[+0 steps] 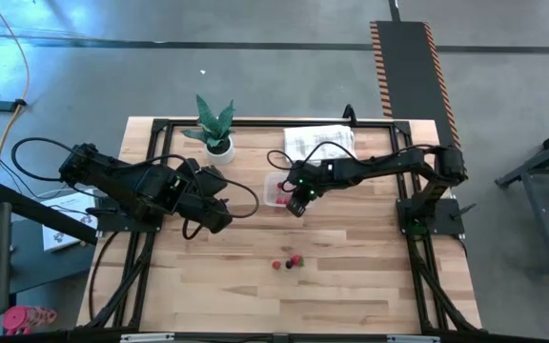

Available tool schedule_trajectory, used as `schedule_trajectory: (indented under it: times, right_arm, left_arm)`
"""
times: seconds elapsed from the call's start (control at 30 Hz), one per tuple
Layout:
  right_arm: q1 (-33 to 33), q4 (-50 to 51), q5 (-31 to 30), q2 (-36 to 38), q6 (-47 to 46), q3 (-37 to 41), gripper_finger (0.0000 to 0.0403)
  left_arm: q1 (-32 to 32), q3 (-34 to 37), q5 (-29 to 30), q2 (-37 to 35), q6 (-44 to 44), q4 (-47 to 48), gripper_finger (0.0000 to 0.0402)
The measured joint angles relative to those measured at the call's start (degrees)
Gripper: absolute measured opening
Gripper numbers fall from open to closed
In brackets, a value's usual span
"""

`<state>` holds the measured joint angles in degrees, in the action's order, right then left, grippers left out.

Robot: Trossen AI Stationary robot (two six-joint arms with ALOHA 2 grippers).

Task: Pick and placing Produce into tupperware
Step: Put the strawberry into the transparent bin

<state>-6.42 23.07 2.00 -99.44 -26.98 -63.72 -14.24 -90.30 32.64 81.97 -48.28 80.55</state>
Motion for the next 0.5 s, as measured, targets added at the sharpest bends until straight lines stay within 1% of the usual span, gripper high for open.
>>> schedule_trajectory:
  times: [0.13,0.27,0.37,0.43,0.5]
  right_arm:
    - [0.0,0.9,0.8,0.0,-1.1,-0.6,0.0124]
    - [0.8,4.4,2.6,0.6,-1.2,-4.2,0.0143]
    - [2.4,11.9,2.0,1.5,-1.1,-8.7,0.0149]
    - [3.8,18.7,0.0,2.4,-0.5,-12.6,0.0151]
    - [5.4,27.1,-3.6,3.4,-0.1,-16.9,0.0152]
  left_arm:
    - [0.0,0.0,0.0,0.0,0.3,0.0,0.0234]
    - [0.0,0.0,0.0,0.4,4.2,-2.7,0.0234]
    - [0.0,0.0,-0.9,1.3,8.8,-6.3,0.0234]
    - [-0.1,-0.1,-1.6,2.3,12.3,-9.0,0.0234]
    - [-0.1,0.0,-2.7,3.8,15.4,-9.4,0.0234]
